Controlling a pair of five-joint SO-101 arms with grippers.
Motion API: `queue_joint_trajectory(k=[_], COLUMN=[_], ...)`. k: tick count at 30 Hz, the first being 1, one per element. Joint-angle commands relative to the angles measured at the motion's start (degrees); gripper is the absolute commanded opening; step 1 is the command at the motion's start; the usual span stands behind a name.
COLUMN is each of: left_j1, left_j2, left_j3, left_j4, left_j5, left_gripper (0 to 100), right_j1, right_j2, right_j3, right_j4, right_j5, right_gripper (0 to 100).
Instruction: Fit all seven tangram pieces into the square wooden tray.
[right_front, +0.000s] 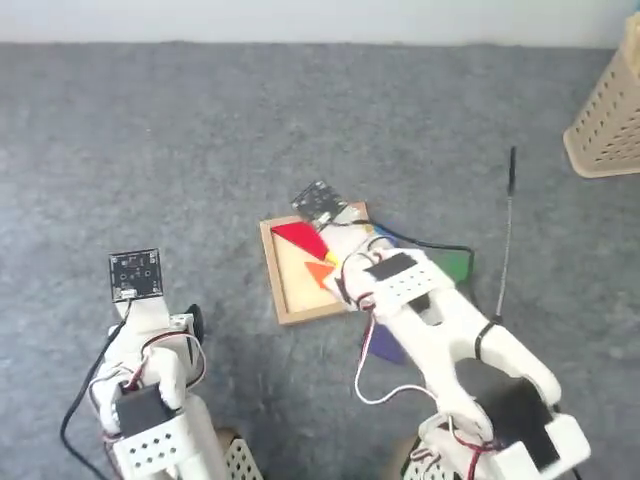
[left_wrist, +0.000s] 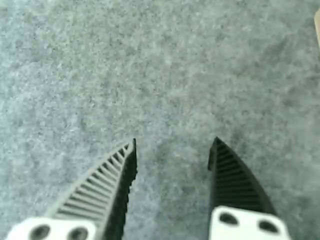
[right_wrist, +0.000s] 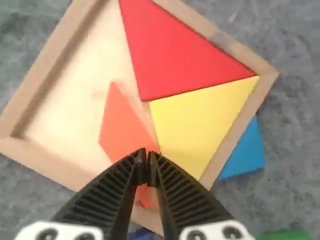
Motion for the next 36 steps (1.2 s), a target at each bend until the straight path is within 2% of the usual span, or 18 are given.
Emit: queue_joint_trajectory(k=[1,6,15,19,28,36], left_j1=[0.1,0.1,0.1,0.1,0.1,0.1], left_j2=[-0.6,-0.6,-0.6,-0.6,-0.6,-0.6], left_j3=[-0.3,-0.3,-0.3,-0.3,-0.3,-0.3], left_j4=[0.2,0.2,0.2,0.2,0.2,0.2], left_j5=[0.5,0.5,0.5,0.5,0.5,0.5], left_gripper=[23,23,23,23,23,23], right_j1=[2.9,2.6,-5.9,-7.6,-5.8,-0.3], right_j2=[-3.8,-4.4,-4.4,-3.6,-3.6,-3.6], right_j3=[-0.9,-1.0,-1.2,-0.9,3.3,3.4], right_j4=[0.6,0.7,-3.2,-5.3,-4.3,5.8], right_j5=[1.1,0.5,0.4,0.4,1.0,1.0], right_gripper=[0.6,0.6,0.6,0.6,0.6,0.6])
